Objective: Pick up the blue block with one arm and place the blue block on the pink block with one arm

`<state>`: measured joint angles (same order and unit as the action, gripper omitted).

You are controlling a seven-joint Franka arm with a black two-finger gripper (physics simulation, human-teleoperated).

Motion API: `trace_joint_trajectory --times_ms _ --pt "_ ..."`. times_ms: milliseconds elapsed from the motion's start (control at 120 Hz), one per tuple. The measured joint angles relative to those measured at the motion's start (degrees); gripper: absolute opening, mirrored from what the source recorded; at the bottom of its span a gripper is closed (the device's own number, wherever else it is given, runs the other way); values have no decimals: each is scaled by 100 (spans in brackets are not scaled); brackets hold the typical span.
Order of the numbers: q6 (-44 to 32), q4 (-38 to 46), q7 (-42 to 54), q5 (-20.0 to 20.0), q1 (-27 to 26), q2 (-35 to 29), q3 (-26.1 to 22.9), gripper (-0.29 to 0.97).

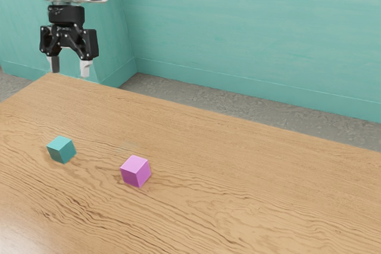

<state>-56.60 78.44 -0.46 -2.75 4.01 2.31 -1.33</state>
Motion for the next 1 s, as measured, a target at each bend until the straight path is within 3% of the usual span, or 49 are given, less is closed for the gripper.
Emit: trace_joint_trajectory --times_ms 125,200,342,567,750,1000 --pt "-1183 223 -34 81 240 148 0 68" --pt "-1990 1344 -49 289 405 -161 -72 68" --pt "-3666 3104 100 475 2145 -473 -1476 68" --pt "-6060 4676 783 503 4011 -687 -1689 68" --pt "-7259 4999 1466 504 3941 -379 -1770 68" --pt "-7843 5144 2129 493 3573 -112 -1700 68"
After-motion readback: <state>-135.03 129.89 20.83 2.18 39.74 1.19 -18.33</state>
